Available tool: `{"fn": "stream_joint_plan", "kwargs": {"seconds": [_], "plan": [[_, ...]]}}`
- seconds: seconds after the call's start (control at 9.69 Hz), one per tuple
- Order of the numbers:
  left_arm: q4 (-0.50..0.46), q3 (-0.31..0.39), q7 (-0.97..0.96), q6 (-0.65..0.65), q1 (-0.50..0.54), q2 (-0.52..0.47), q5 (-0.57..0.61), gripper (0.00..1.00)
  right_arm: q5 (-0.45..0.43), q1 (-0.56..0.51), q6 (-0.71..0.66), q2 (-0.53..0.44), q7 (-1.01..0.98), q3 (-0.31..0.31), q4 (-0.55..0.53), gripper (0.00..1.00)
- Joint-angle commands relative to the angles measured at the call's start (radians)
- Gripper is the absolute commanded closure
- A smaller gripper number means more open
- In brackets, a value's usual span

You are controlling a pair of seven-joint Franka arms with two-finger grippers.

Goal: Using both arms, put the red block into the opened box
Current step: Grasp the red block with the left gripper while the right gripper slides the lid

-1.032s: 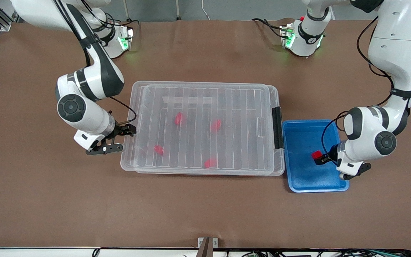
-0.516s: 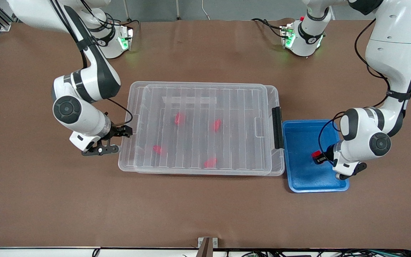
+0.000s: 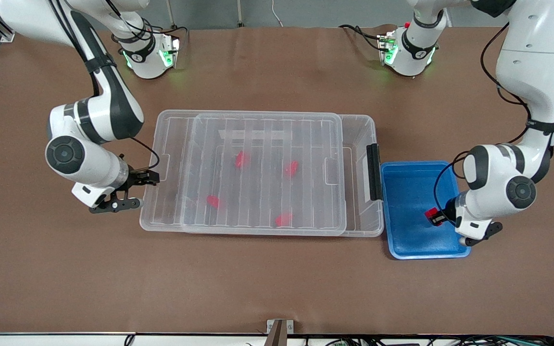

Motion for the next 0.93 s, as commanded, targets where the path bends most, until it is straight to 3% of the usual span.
{"fn": "stream_joint_plan", "kwargs": {"seconds": [0.0,0.41,0.62,0.83], "plan": [[-0.018,-0.027,-0.004,-0.115,-0.032,-0.130,0.001,1.00,-0.021,-0.048,-0.019,-0.026,-0.062,0.003,-0.024,0.00],[0.091,-0.064,-0.092,-0.380,-0.169,-0.210,0.000,1.00,-0.020,-0.110,-0.047,-0.023,-0.144,-0.017,-0.012,0.00],[0.084,-0.139,-0.222,-0.407,-0.213,-0.204,0.001,1.00,-0.012,-0.112,-0.048,-0.022,-0.178,-0.041,-0.003,0.00],[0.077,-0.144,-0.260,-0.382,-0.287,-0.169,0.000,1.00,-0.011,-0.112,-0.051,-0.022,-0.194,-0.061,0.008,0.00]]}}
